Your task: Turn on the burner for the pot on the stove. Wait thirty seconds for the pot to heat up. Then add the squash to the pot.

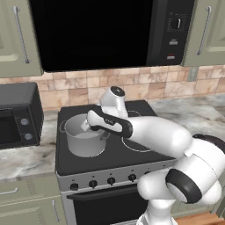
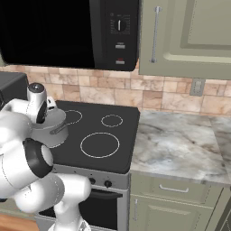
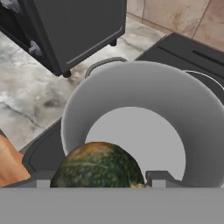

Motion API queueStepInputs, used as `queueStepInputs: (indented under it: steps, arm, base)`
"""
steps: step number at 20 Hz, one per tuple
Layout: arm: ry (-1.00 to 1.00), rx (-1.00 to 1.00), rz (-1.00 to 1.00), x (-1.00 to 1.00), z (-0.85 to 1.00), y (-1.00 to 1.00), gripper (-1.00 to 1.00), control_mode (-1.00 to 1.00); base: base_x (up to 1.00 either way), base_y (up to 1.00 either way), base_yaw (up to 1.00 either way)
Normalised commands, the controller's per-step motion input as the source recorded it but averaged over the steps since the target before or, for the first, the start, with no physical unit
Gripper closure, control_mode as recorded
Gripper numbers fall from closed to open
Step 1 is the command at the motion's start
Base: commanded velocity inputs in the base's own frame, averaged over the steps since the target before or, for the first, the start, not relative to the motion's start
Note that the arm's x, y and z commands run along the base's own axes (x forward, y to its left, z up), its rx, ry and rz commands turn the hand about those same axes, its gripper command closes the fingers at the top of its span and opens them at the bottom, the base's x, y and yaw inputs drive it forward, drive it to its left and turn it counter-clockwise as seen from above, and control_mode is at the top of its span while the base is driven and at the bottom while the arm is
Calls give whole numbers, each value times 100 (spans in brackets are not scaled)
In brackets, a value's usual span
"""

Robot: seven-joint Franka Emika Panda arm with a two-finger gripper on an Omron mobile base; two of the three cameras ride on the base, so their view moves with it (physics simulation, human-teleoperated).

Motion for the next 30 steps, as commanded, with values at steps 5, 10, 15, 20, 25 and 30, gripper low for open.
queueStepInputs:
  steps: [5, 10, 15, 20, 25, 30]
  arm:
    - [2, 0, 0, 13, -8, 13, 100, -100]
    - [5, 0, 0, 11, -7, 15, 100, -100]
    - [4, 0, 0, 17, -10, 4, 100, -100]
    - [2, 0, 0, 27, -23, 1, 100, -100]
    - [4, 0, 0, 28, -32, 0, 100, -100]
    - [2, 0, 0, 29, -32, 0, 100, -100]
  base:
    - [0, 0, 0]
    - [0, 0, 0]
    - [0, 0, 0]
    - [0, 0, 0]
    - [0, 0, 0]
    - [0, 0, 0]
